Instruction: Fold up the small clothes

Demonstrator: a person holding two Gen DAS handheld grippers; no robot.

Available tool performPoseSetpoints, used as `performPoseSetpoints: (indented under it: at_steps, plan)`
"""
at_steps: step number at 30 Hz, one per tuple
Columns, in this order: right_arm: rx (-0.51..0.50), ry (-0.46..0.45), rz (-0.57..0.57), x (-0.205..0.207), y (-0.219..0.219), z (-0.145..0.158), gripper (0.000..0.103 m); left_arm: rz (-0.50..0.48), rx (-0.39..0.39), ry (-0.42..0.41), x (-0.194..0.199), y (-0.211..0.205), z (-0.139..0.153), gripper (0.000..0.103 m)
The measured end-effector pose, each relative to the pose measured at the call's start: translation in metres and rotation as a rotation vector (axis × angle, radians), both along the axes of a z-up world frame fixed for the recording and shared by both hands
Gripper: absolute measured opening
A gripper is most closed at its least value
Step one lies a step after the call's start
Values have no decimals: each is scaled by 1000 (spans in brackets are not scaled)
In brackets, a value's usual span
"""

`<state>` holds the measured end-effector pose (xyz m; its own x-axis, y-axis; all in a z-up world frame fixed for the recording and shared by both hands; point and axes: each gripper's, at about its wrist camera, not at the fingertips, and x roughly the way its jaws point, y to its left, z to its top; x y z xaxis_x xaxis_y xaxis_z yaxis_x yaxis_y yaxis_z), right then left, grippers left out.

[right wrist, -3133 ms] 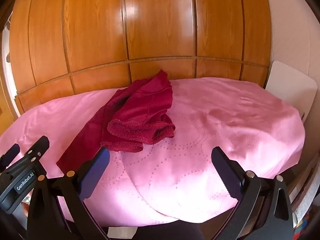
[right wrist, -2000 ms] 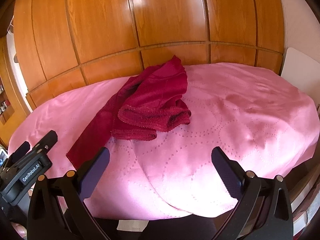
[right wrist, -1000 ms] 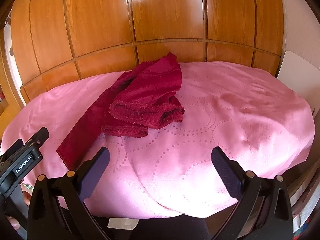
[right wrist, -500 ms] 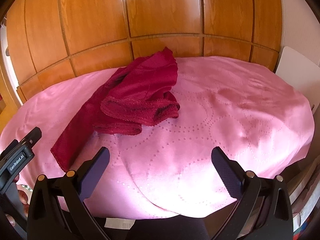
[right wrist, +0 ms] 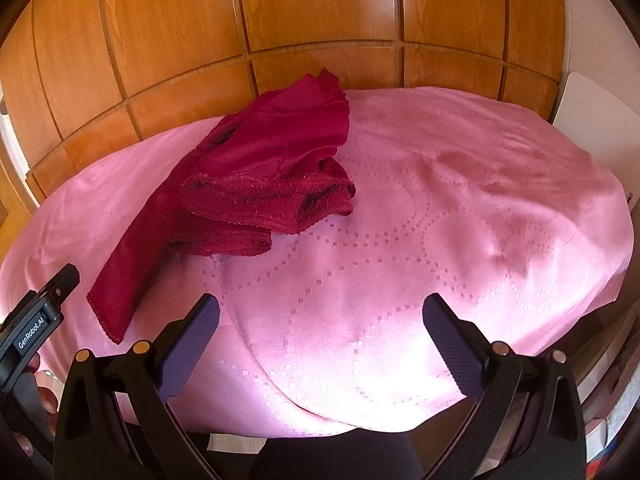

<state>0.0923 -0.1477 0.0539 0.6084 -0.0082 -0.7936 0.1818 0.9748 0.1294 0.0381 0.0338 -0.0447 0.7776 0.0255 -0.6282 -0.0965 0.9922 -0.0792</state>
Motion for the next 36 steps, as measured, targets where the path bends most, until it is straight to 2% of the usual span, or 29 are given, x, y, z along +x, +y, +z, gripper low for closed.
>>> performPoseSetpoints:
  at_steps: [4, 8, 9, 12, 14, 17, 18, 20, 21, 22, 23, 24, 25, 26, 29, 33, 36]
  plan:
    - [34, -1, 39, 14, -2, 0, 101, -19, -15, 23, 8, 7, -6, 99]
    - [35, -47, 91, 34, 2, 11, 101, -86, -59, 88, 24, 20, -13, 99]
    - [34, -61, 111, 43, 4, 15, 99, -79, -63, 99, 28, 25, -14, 99]
    - [38, -91, 153, 70, 13, 26, 84, -59, -92, 123, 38, 41, -17, 99]
    - [47, -106, 188, 92, 23, 31, 81, -30, -139, 125, 43, 54, -19, 99]
    - [-13, -78, 217, 126, 41, 27, 78, -43, -181, 143, 48, 64, -23, 99]
    - [-54, -57, 214, 138, 45, 21, 77, -59, -185, 147, 49, 64, -23, 97]
    - [-72, -6, 210, 163, 50, 6, 76, -109, -171, 149, 50, 58, -24, 93]
    - [-63, 20, 224, 172, 51, -1, 70, -129, -167, 151, 51, 56, -25, 91]
    - [-76, 42, 250, 181, 53, -8, 49, -152, -157, 153, 51, 52, -26, 86]
    - [-110, 52, 262, 185, 53, -12, 33, -183, -142, 163, 52, 46, -29, 83]
    - [-127, 51, 258, 187, 49, -12, 6, -201, -130, 171, 53, 42, -31, 79]
    - [-130, 41, 241, 187, 41, -10, 0, -220, -116, 182, 53, 38, -34, 69]
    - [-138, 27, 215, 186, 27, -6, 0, -242, -104, 198, 54, 34, -38, 63]
    - [-158, -3, 106, 183, -25, 5, 0, -289, -94, 236, 57, 28, -51, 62]
    - [-187, 19, -94, 187, -104, 5, 0, -308, -62, 226, 60, 21, -53, 62]
    - [-215, 39, -195, 190, -144, 1, 0, -318, -34, 218, 64, 16, -55, 63]
